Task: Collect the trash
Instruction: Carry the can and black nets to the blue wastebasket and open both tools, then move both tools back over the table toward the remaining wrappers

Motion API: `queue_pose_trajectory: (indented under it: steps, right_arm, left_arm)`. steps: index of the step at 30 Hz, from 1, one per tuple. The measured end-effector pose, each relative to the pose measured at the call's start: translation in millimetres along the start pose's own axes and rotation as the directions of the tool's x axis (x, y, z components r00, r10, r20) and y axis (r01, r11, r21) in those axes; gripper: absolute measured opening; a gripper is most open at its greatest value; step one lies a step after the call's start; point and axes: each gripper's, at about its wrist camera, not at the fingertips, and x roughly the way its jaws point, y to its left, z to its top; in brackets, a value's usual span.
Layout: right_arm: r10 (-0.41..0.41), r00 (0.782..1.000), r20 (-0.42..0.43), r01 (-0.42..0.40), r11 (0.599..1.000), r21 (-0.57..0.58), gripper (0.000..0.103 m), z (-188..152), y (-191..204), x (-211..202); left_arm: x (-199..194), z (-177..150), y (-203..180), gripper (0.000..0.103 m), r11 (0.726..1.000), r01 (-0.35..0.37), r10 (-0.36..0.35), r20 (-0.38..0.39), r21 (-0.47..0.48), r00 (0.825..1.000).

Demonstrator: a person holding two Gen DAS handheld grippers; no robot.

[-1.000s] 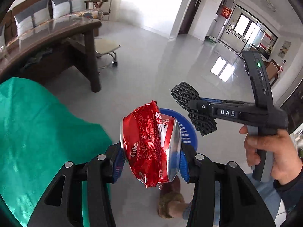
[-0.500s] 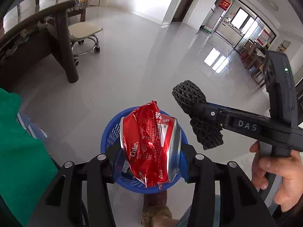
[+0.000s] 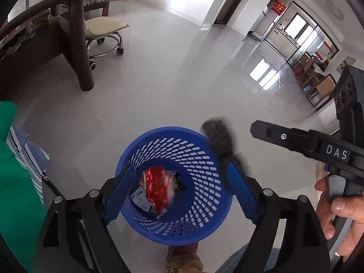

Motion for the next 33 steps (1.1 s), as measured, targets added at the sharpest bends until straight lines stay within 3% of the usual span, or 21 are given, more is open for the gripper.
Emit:
queue_pose_trajectory:
  steps: [4,8,12,16,22,26,30,33]
  right_arm:
    - [-0.019,0.999,0.037,0.019,1.0,0.011,0.069,3,2,-9]
    - [-0.103,0.989,0.103,0.105,0.994,-0.015,0.088,6,16,-22]
    - [-0.165,0.977,0.137,0.171,0.985,-0.037,0.092,9,31,-26]
    - [-0.172,0.97,0.173,0.187,0.98,-0.072,0.093,9,56,-28]
    - [-0.123,0.96,0.252,0.173,0.967,-0.189,0.093,-9,126,-35]
    - [-0.045,0.948,0.315,0.146,0.941,-0.305,0.093,-34,191,-39]
    - [0.083,0.942,0.324,0.092,0.868,-0.489,0.094,-76,270,-29]
    - [0.184,0.958,0.218,-0.014,0.794,-0.608,0.094,-115,323,-12]
  left_arm:
    - [-25,0,5,0.09,1.0,-0.024,0.024,0.04,-0.019,0.999]
    - [-70,-8,7,0.092,0.999,-0.047,0.047,0.097,-0.002,0.994]
    - [-121,-27,16,0.096,0.994,-0.107,0.103,0.152,0.02,0.983]
    - [-172,-61,39,0.098,0.98,-0.197,0.19,0.19,0.021,0.963]
    - [-242,-118,103,0.098,0.936,-0.34,0.352,0.189,-0.096,0.917]
    - [-289,-156,154,0.098,0.878,-0.432,0.469,0.186,-0.206,0.863]
    - [-322,-184,190,0.098,0.8,-0.533,0.584,0.154,-0.275,0.797]
    - [-342,-205,216,0.098,0.766,-0.551,0.616,0.134,-0.333,0.776]
